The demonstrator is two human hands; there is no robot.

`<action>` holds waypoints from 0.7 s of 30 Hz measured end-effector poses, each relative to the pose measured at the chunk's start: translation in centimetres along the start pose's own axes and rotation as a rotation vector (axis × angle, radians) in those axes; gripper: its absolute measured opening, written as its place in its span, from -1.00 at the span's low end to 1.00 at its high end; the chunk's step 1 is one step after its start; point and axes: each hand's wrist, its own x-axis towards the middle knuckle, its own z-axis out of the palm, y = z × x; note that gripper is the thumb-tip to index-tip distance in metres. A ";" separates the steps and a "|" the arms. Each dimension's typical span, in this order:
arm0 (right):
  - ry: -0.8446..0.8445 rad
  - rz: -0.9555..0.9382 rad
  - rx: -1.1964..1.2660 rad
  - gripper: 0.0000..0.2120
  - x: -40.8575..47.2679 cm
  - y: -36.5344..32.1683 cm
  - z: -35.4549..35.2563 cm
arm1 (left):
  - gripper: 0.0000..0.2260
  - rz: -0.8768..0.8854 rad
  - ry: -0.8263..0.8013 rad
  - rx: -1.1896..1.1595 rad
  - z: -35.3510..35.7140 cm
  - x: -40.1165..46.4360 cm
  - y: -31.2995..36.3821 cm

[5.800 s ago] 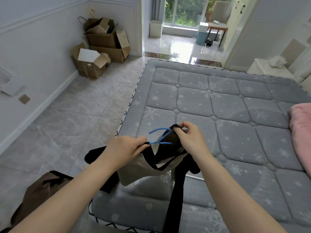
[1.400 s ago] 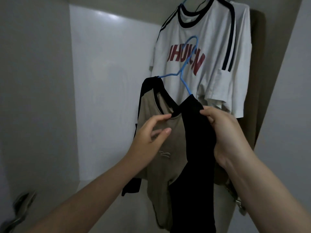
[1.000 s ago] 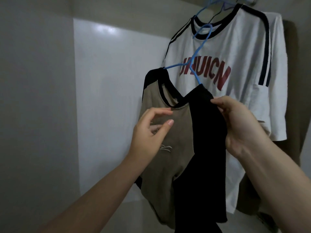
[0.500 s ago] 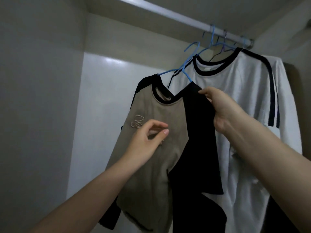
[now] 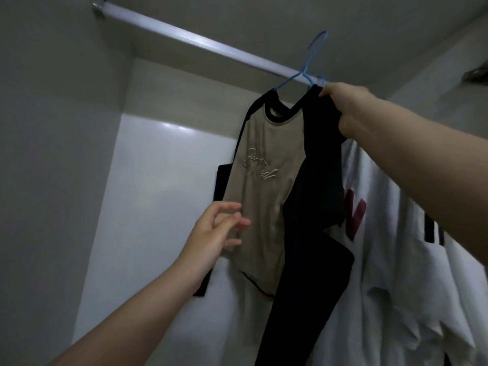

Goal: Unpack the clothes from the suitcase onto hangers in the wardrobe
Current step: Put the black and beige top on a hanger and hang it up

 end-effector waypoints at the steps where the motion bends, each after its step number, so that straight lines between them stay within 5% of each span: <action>1: 0.027 -0.025 -0.029 -0.52 0.2 -0.2 0.4 | -0.84 0.006 -0.004 0.008 0.0 0.0 0.0; 5: 0.052 -0.043 -0.158 -0.47 1.7 0.5 2.0 | -0.82 0.010 -0.014 0.002 -0.1 0.0 -0.1; 10: -0.036 0.030 -0.325 -0.68 2.5 1.7 2.7 | -0.83 0.030 -0.066 0.084 -1.0 -0.2 -0.8; 17: -0.029 -0.050 -0.527 -0.50 2.9 1.8 0.3 | -0.81 -0.003 -0.128 0.062 -1.0 -0.4 -1.5; 21: -0.025 -0.158 -0.534 -0.70 0.6 3.2 -1.7 | -0.81 -0.035 -0.183 0.000 0.0 -0.9 -2.2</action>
